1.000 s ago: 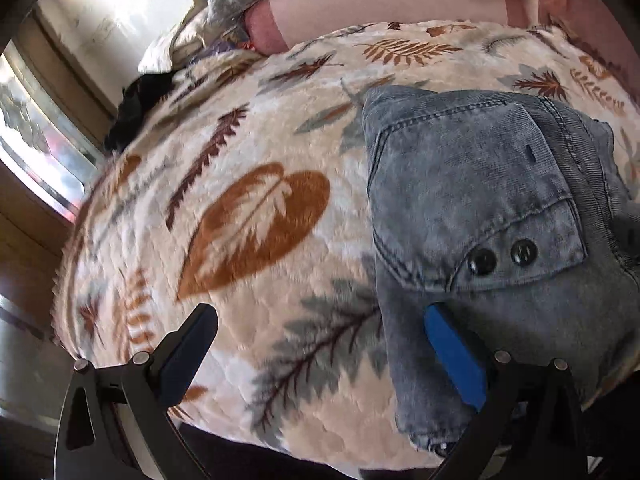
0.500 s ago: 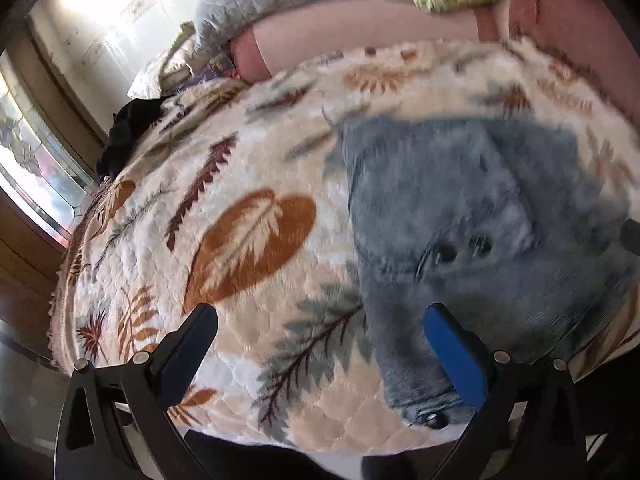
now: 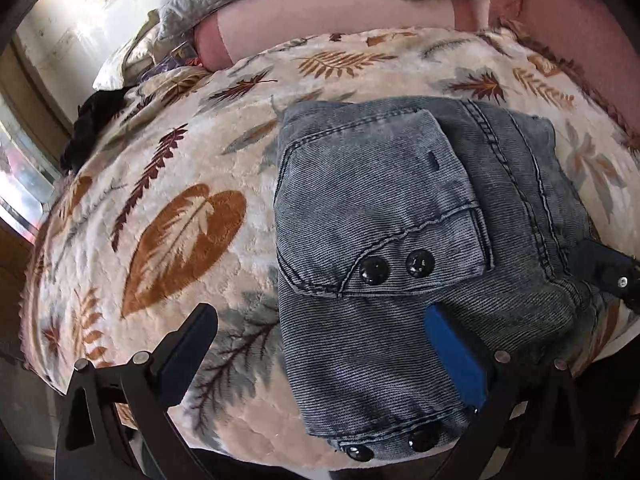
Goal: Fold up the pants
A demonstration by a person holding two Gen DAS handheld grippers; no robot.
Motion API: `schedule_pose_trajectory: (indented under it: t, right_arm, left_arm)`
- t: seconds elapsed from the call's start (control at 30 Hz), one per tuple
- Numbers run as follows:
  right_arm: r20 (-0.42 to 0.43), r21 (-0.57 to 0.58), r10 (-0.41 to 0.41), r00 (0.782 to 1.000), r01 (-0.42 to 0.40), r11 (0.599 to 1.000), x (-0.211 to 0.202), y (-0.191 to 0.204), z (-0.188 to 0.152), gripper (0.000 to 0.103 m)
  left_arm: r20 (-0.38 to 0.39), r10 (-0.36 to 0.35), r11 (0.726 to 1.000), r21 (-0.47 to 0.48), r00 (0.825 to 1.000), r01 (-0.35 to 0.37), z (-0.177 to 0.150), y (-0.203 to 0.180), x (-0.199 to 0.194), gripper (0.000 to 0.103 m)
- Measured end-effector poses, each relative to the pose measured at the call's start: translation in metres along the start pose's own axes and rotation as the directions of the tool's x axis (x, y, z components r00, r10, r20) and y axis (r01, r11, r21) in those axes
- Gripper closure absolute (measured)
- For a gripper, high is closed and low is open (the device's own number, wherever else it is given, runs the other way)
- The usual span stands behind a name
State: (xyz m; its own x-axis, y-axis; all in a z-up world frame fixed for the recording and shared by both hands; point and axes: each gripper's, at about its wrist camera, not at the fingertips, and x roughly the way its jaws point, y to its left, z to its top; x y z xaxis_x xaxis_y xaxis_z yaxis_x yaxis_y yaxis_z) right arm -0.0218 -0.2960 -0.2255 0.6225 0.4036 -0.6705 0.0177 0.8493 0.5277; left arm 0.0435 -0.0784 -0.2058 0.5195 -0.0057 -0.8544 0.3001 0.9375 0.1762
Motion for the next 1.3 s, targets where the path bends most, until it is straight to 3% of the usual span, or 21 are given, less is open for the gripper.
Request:
schedule_pose_trajectory:
  t: [0.1,0.3,0.37,0.47,0.57,0.7,0.77,0.83,0.9,1.17,1.3]
  right_arm:
    - [-0.006,0.015,0.033,0.999,-0.032,0.999,-0.004,-0.01,-0.001,0.05]
    - [-0.013,-0.026,0.018,1.0,-0.018,0.999,-0.012,-0.007,-0.01,0.05]
    - [-0.013,-0.003,0.023,1.0,-0.023,1.0,-0.016,-0.006,-0.009,0.049]
    - [0.042,0.01,0.008,0.999,-0.009,1.0,-0.025,-0.001,-0.005,0.049]
    - [0.081,-0.064,0.019,0.997,-0.014,0.998,-0.027,0.019,-0.004,0.049]
    - [0.059,-0.183,0.014,0.998,-0.003,0.983,-0.015,0.049,-0.009,0.049]
    - [0.027,-0.227,-0.01,1.0,0.016,0.974,-0.005,0.058,-0.016,0.049]
    - [-0.026,-0.268,-0.068,0.997,0.059,0.962,0.011,0.06,-0.021,0.049]
    - [-0.011,-0.31,-0.091,0.996,0.083,0.947,0.011,0.064,-0.027,0.049]
    - [0.049,-0.275,-0.039,0.998,0.051,0.96,-0.008,0.063,-0.026,0.049]
    - [0.026,-0.321,-0.082,0.996,0.086,0.943,0.004,0.072,-0.029,0.047]
  left_arm:
    - [-0.005,-0.016,1.0,-0.019,1.0,0.016,-0.003,0.005,0.002,0.0]
    - [-0.034,-0.017,1.0,-0.023,0.999,0.016,-0.009,0.016,-0.001,0.0]
    - [-0.058,0.011,1.0,-0.028,0.998,-0.013,-0.005,0.023,-0.004,0.0]
    - [-0.027,0.062,0.997,-0.036,0.998,-0.063,0.0,0.033,-0.015,0.0]
    - [-0.006,0.093,0.995,-0.043,0.996,-0.093,0.001,0.043,-0.023,0.0]
    - [-0.051,0.124,0.991,-0.038,0.991,-0.126,-0.01,0.05,-0.009,0.0]
    - [-0.08,0.115,0.993,-0.03,0.99,-0.117,-0.018,0.05,0.001,0.0]
    - [-0.059,0.108,0.993,-0.033,0.992,-0.111,-0.023,0.051,0.001,0.0]
    - [-0.066,0.111,0.993,-0.02,0.992,-0.113,-0.022,0.051,0.0,0.0]
    - [-0.036,0.113,0.993,-0.011,0.993,-0.114,-0.018,0.046,-0.016,0.0]
    - [-0.048,0.13,0.991,0.037,0.99,-0.129,-0.023,0.035,-0.007,0.0]
